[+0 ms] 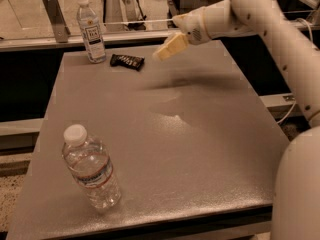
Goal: Move rxbar chocolate near blue plastic bottle
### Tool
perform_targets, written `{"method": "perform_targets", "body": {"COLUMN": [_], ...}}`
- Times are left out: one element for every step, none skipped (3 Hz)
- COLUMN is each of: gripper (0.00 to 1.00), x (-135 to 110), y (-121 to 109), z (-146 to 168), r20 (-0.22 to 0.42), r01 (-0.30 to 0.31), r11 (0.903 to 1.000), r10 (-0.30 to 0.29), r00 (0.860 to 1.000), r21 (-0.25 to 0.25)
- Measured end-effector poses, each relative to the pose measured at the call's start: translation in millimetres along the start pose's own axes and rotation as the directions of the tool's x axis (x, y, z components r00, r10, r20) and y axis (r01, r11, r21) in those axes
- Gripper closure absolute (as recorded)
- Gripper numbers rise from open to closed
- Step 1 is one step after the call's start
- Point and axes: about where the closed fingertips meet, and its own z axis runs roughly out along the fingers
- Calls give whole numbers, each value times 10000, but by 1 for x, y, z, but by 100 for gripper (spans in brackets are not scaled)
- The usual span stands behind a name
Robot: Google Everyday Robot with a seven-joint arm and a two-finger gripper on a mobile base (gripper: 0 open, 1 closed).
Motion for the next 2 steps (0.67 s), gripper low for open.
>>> {"method": "perform_targets", "body": {"gripper": [0, 0], "x": [-11, -9], "y": [9, 10], "z": [-64, -72], "r20": [255, 230], "r01": [506, 522], "r11": [9986, 9985], "r10": [-509, -526], "r00": [9984, 9984], "r21": [147, 182]}}
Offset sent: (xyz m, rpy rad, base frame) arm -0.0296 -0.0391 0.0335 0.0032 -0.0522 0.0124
